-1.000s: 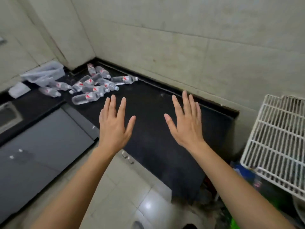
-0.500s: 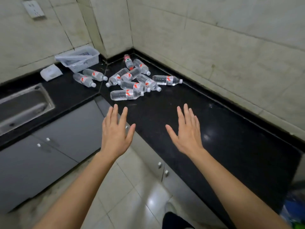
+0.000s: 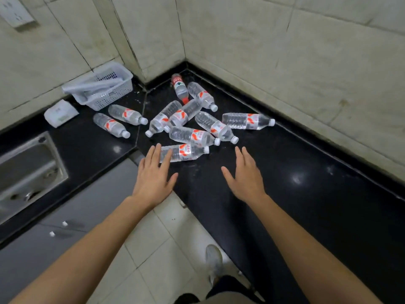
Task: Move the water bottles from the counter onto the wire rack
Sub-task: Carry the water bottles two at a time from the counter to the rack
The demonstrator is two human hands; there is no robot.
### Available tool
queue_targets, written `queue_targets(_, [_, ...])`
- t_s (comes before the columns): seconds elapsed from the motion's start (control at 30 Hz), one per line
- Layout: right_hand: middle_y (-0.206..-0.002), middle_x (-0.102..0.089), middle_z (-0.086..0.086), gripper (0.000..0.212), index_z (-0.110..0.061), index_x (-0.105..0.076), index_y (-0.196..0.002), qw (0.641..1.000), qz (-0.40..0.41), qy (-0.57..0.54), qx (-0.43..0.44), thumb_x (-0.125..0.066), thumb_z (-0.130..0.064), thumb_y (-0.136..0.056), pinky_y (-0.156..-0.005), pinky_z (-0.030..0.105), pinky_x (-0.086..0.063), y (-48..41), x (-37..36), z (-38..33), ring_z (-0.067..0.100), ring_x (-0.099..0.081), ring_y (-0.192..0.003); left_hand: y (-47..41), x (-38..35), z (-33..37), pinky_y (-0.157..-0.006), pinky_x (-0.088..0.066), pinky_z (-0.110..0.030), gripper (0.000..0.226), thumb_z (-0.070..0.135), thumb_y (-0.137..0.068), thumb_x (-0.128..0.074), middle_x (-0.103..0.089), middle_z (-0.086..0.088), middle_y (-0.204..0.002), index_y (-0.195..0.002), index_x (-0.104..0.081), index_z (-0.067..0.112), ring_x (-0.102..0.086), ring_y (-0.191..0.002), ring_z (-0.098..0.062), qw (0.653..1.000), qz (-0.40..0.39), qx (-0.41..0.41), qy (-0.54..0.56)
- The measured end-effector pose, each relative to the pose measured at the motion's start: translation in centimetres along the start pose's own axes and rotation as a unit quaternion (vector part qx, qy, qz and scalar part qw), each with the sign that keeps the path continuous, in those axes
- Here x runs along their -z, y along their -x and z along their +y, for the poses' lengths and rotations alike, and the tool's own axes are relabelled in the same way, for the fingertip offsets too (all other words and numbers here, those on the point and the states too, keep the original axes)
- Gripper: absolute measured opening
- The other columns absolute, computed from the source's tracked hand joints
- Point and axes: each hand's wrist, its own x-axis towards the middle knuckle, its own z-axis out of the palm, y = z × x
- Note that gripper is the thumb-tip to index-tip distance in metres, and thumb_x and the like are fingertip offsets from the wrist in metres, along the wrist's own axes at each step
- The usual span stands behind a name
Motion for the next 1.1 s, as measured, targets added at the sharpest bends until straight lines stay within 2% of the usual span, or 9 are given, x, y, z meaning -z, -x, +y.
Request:
queue_targets(0.13, [-0.164, -0.024, 0.015, 0.085, -0.016, 0.001, -0.161, 0.992, -0.088, -0.068, -0.066, -0.047, -0.052, -0.101, -0.113, 0.049, -0.037, -4.6, -2.2, -1.4, 0.033, -0.033, -0.147, -5.1, -0.6, -3.2, -0.122, -0.02, -0.057, 0.073, 0.043, -0.098, -0.053, -0.013, -0.019, -0.166, -0.158, -0.023, 0.016, -0.008, -0.155, -0.036, 0.999, -0.032, -0.001, -0.019])
queue_targets(0.23, [-0.138, -0.059, 0.018, 0.089, -0.022, 0.009, -0.16, 0.973, -0.14, -0.136, -0.121, -0.047, -0.056, -0.1, -0.101, 0.046, -0.048, -7.2, -4.5, -2.6, 0.033, -0.058, -0.125, -8.5, -1.5, -5.7, -0.12, -0.022, -0.059, 0.074, 0.041, -0.096, -0.057, -0.016, -0.02, -0.165, -0.158, -0.025, 0.014, -0.01, -0.154, -0.037, 0.998, -0.064, -0.007, -0.027])
queue_targets(0.3, [-0.125, -0.066, 0.019, 0.091, -0.028, 0.016, -0.159, 0.958, -0.178, -0.177, -0.136, -0.045, -0.06, -0.099, -0.098, 0.045, -0.049, -8.2, -6.0, -3.7, 0.034, -0.064, -0.116, -10.8, -2.1, -7.0, -0.12, -0.023, -0.059, 0.075, 0.039, -0.095, -0.06, -0.018, -0.02, -0.165, -0.157, -0.026, 0.014, -0.011, -0.154, -0.038, 0.996, -0.089, -0.011, -0.025])
queue_targets(0.43, [-0.149, -0.039, 0.023, 0.09, -0.032, 0.015, -0.159, 0.962, -0.191, -0.162, -0.104, -0.048, -0.057, -0.099, -0.102, 0.048, -0.045, -10.1, -7.8, -6.8, 0.04, -0.054, -0.126, -16.9, -3.4, -9.0, -0.114, -0.03, -0.065, 0.076, 0.034, -0.089, -0.069, -0.026, -0.025, -0.16, -0.154, -0.035, 0.01, -0.022, -0.149, -0.045, 0.991, -0.11, -0.068, -0.009])
queue_targets(0.5, [-0.15, -0.03, 0.023, 0.089, -0.032, 0.011, -0.16, 0.975, -0.167, -0.116, -0.093, -0.049, -0.056, -0.099, -0.1, 0.048, -0.045, -11.2, -8.7, -8.3, 0.041, -0.051, -0.126, -20.3, -4.3, -9.8, -0.111, -0.034, -0.064, 0.071, 0.031, -0.09, -0.068, -0.032, -0.026, -0.158, -0.151, -0.039, 0.009, -0.029, -0.145, -0.047, 0.987, -0.113, -0.114, 0.012])
queue_targets(0.63, [-0.15, -0.026, 0.022, 0.08, -0.026, -0.002, -0.162, 0.983, -0.145, -0.064, -0.093, -0.047, -0.052, -0.101, -0.097, 0.047, -0.048, -13.6, -10.1, -11.3, 0.04, -0.051, -0.123, -26.6, -5.5, -10.3, -0.111, -0.04, -0.051, 0.05, 0.019, -0.097, -0.059, -0.049, -0.023, -0.147, -0.144, -0.048, 0.005, -0.045, -0.136, -0.041, 0.971, -0.144, -0.157, 0.108])
queue_targets(0.83, [-0.161, -0.004, 0.017, 0.084, -0.029, -0.017, -0.158, 0.951, -0.17, -0.034, -0.256, -0.037, -0.077, -0.092, -0.108, 0.05, -0.043, -17.0, -13.6, -15.4, 0.046, -0.042, -0.134, -31.8, -7.8, -12.0, -0.103, -0.044, -0.042, 0.032, 0.024, -0.101, -0.054, -0.067, -0.012, -0.128, -0.13, -0.066, 0.015, -0.059, -0.119, -0.032, 0.931, -0.24, -0.262, 0.085])
queue_targets(0.97, [-0.155, -0.012, 0.015, 0.079, -0.031, -0.031, -0.145, 0.932, -0.14, 0.011, -0.335, -0.036, -0.083, -0.086, -0.099, 0.049, -0.046, -18.3, -14.9, -15.8, 0.046, -0.045, -0.127, -33.1, -9.1, -12.4, -0.089, -0.051, -0.043, 0.026, 0.03, -0.1, -0.053, -0.073, -0.007, -0.107, -0.112, -0.073, 0.02, -0.063, -0.102, -0.028, 0.922, -0.236, -0.295, 0.081])
queue_targets(1.1, [-0.144, -0.023, 0.014, 0.061, -0.027, -0.04, -0.131, 0.917, -0.123, 0.009, -0.378, -0.05, -0.068, -0.088, -0.091, 0.045, -0.046, -18.7, -14.6, -14.8, 0.043, -0.048, -0.117, -33.9, -9.7, -10.9, -0.077, -0.051, -0.043, 0.025, 0.03, -0.101, -0.05, -0.07, -0.009, -0.094, -0.098, -0.071, 0.017, -0.065, -0.087, -0.029, 0.922, -0.214, -0.312, 0.085])
